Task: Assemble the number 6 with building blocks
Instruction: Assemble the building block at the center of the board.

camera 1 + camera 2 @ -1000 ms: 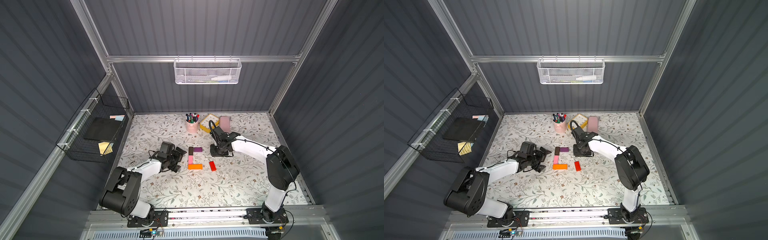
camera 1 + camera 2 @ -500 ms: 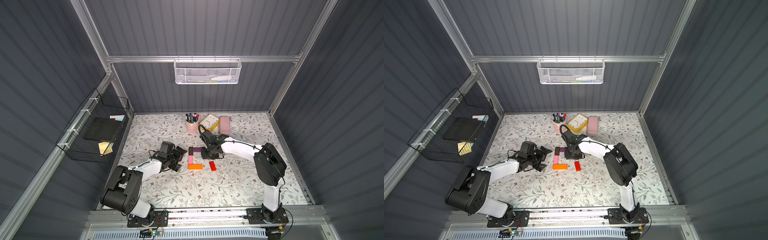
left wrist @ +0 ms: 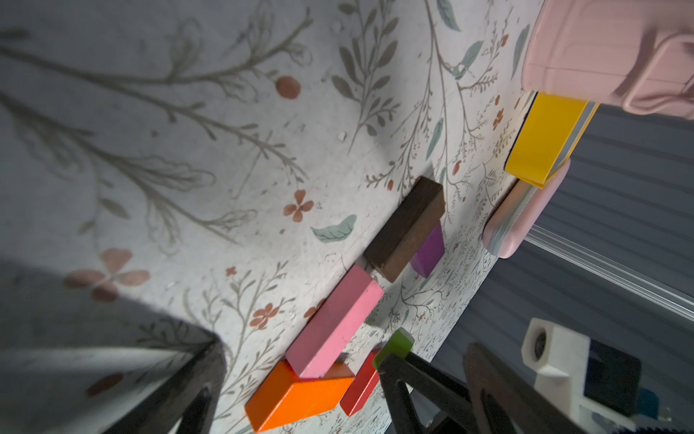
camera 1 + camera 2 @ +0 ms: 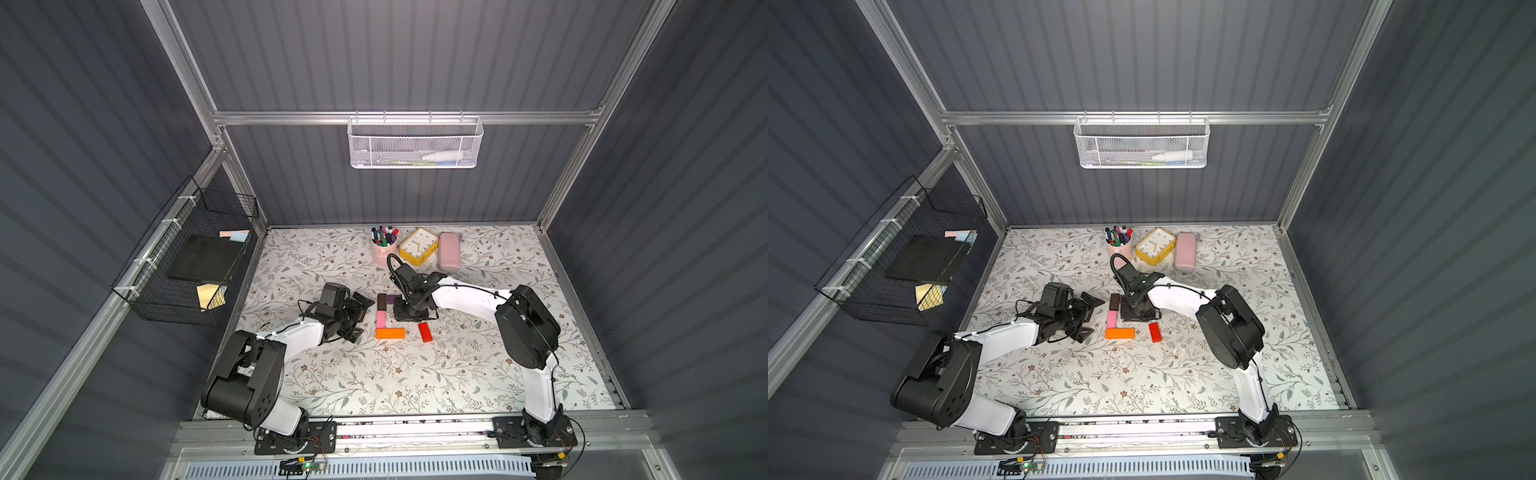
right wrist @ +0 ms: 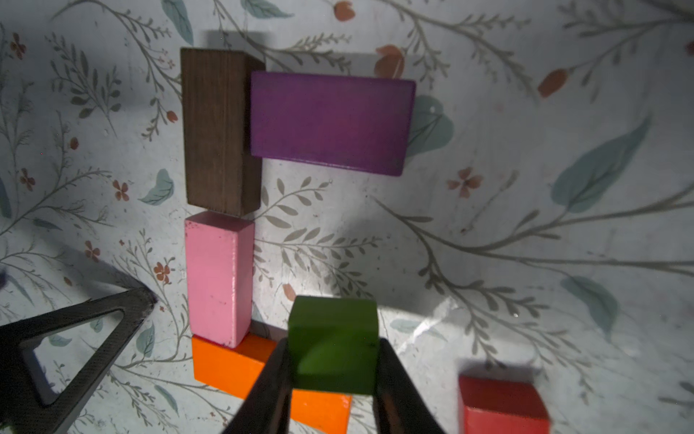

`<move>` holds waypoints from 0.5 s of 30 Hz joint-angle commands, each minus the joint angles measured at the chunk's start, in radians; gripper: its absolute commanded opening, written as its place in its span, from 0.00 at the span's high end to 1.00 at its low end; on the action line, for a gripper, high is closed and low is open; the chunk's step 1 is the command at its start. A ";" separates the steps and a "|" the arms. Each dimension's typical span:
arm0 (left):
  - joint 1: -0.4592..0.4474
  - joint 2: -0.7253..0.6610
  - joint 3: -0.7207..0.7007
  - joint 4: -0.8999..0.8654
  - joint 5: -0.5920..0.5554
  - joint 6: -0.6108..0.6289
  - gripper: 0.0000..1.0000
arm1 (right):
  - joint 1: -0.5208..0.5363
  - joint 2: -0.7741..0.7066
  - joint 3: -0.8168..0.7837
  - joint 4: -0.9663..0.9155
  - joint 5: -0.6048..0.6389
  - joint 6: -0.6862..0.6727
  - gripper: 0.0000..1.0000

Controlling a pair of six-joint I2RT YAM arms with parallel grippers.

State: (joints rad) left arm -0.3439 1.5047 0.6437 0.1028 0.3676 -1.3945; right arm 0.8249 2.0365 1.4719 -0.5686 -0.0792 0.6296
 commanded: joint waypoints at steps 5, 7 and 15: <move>0.009 0.019 -0.004 -0.022 0.004 0.017 0.01 | 0.003 0.016 0.010 -0.001 -0.007 0.019 0.66; 0.009 0.020 -0.003 -0.022 0.004 0.018 0.01 | 0.003 0.021 0.011 0.001 -0.013 0.018 0.66; 0.009 0.022 -0.003 -0.023 0.004 0.019 0.01 | 0.007 0.027 0.007 -0.003 -0.013 0.019 0.65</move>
State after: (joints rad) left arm -0.3439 1.5047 0.6437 0.1028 0.3676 -1.3941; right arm 0.8268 2.0464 1.4719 -0.5671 -0.0906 0.6331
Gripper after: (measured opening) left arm 0.994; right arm 0.346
